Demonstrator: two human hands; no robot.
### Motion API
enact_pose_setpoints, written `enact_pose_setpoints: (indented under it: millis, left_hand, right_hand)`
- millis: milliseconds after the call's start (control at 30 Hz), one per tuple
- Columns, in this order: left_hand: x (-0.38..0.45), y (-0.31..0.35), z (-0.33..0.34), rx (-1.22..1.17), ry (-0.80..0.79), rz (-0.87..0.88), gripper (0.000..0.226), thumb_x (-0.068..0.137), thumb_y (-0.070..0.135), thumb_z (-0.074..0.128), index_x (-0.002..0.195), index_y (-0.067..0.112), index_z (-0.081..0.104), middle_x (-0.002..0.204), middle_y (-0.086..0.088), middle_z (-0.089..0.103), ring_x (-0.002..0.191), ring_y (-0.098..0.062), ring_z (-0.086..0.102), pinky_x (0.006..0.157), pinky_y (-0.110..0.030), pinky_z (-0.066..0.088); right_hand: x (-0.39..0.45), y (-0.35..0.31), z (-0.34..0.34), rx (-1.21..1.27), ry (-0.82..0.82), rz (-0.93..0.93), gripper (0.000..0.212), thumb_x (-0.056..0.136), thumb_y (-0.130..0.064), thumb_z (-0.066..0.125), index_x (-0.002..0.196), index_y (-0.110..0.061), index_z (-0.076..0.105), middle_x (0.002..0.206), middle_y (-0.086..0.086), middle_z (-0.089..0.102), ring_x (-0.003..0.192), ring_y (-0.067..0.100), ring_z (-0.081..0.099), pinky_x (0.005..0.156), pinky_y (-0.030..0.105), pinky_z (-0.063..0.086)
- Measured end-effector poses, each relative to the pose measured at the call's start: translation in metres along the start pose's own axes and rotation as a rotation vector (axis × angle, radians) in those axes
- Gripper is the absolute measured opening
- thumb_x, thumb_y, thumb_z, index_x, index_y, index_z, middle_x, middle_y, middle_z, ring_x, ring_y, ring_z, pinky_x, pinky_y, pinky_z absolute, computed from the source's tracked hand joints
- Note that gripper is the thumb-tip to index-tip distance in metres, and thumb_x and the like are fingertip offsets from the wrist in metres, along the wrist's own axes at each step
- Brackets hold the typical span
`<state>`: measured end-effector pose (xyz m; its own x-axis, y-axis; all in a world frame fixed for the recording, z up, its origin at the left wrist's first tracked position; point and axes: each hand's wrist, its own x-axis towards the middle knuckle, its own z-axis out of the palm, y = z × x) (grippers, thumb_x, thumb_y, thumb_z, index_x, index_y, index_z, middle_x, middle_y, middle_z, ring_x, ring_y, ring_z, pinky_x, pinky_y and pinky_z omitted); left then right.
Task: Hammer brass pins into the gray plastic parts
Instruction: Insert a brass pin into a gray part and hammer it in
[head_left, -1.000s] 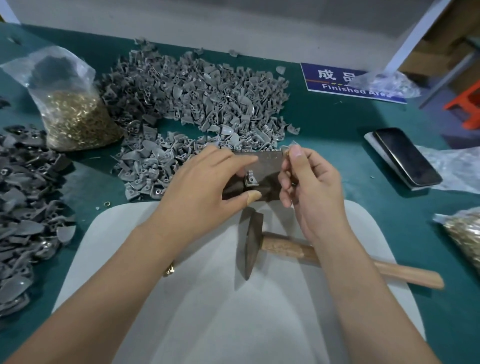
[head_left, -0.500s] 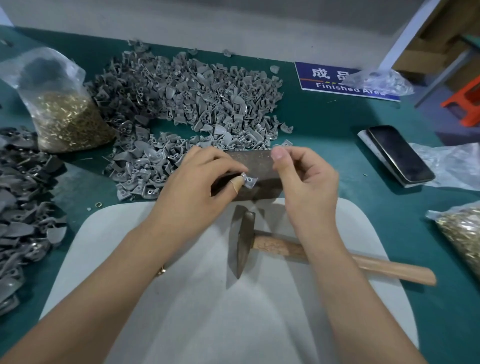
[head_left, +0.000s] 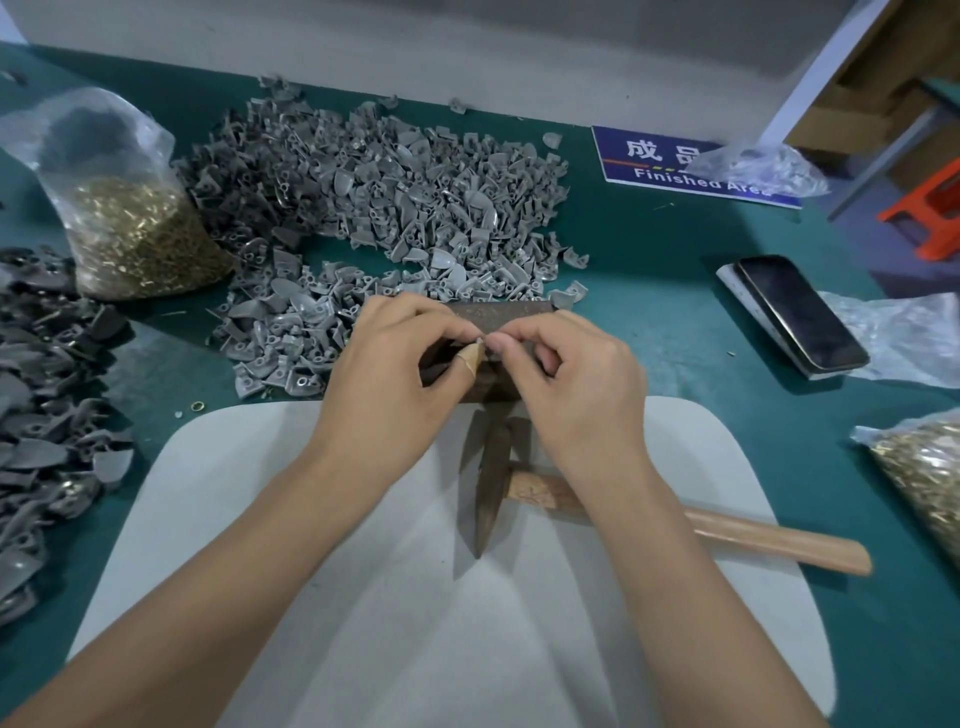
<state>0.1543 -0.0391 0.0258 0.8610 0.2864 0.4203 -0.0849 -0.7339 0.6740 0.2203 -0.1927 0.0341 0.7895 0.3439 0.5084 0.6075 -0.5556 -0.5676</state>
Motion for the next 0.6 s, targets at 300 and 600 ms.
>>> enact_pose_setpoints:
  millis: [300,600]
  left_hand:
    - [-0.0002,-0.0039,0.0031,-0.033,0.030,-0.034,0.012,0.090,0.026,0.075,0.100,0.022,0.079,0.101,0.012,0.064,0.105,-0.011,0.051,0.089,-0.020,0.043]
    - [0.0008,-0.0035,0.0013,-0.039,0.017,-0.046,0.011,0.091,0.029,0.074,0.100,0.026,0.079,0.101,0.014,0.063,0.105,-0.011,0.051,0.088,-0.029,0.045]
  right_hand:
    - [0.0058,0.0025,0.0018,-0.009,-0.067,-0.025,0.009,0.093,-0.035,0.073,0.087,-0.031,0.076,0.062,-0.012,0.042,0.065,0.008,0.046,0.057,0.032,0.039]
    - [0.0032,0.0024,-0.0040,-0.018,-0.116,-0.077,0.009,0.094,-0.027,0.070,0.092,-0.031,0.077,0.064,-0.010,0.042,0.065,0.010,0.049,0.058,0.038,0.046]
